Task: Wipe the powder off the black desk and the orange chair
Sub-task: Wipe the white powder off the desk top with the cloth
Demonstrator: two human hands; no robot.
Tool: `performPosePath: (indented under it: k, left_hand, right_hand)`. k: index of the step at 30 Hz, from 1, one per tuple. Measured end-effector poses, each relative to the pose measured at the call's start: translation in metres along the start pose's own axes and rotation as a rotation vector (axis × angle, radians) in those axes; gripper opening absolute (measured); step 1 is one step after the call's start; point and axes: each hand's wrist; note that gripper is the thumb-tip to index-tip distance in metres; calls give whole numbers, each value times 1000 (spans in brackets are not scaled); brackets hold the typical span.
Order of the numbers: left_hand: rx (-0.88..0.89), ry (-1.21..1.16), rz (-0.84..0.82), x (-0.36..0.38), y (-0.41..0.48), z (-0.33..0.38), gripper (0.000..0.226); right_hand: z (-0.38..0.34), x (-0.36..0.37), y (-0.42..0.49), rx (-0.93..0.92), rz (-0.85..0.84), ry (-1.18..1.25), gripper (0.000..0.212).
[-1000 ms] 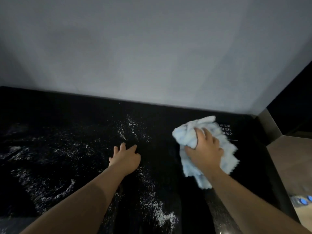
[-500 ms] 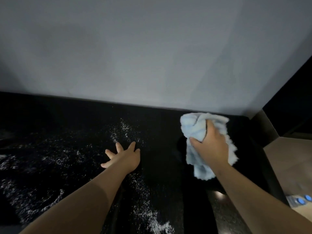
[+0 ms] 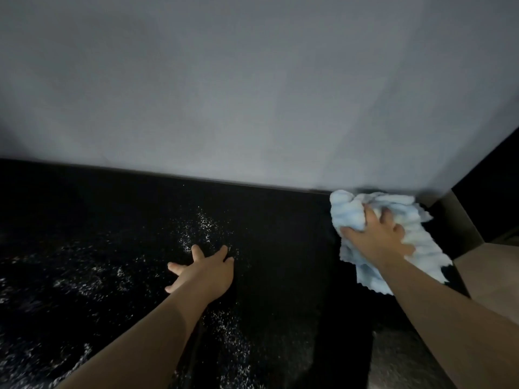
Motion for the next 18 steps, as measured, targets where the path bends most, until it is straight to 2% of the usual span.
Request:
performPosePath:
  k: [2,5,7,8,10,11,13,15,16,18]
  left_hand:
    - [7,1,-12,-2,2,1,51]
    - [45,64,-63,-4,2,5,48]
    - [45,81,-78,-5,2,7,48]
    - [43,96,-84,-5,3,7,48]
    - [41,107,-84,-7,1,7,47]
    - [46,107,-83,-6,1,6,47]
    - [55,109,-84,-6,1,6,47]
    - [57,107,-90,-7,-1,6,48]
    - [56,100,-91,-8,-2,7,49]
    - [54,97,-95,-10,-3,9,49]
  right_hand:
    - [-16,-1,12,91,-115,-15,73]
    - [-30,8,-6,-77,-40,-78,62]
    - [-36,12,-36,-279,39,-88,56]
    - [-39,13,-49,-441,60,-69,54]
    - [-44,16,-74,-755,82,95,45]
    - [-43,14,-80,-811,71,181,40]
    - [-38,6,-70,-658,68,287,41]
    - [-28,-3,-42,-419,232,198,47]
    - [-23,-6,-30,-285,200,87,52]
    - [-21,-8,-17,-90,-51,-85,68]
Point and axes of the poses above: each hand's wrist, its own y-axis towards the middle knuckle, its own x-axis out of the palm, z = x × y, and after that the axes turned 6 degrees about x, right-handed
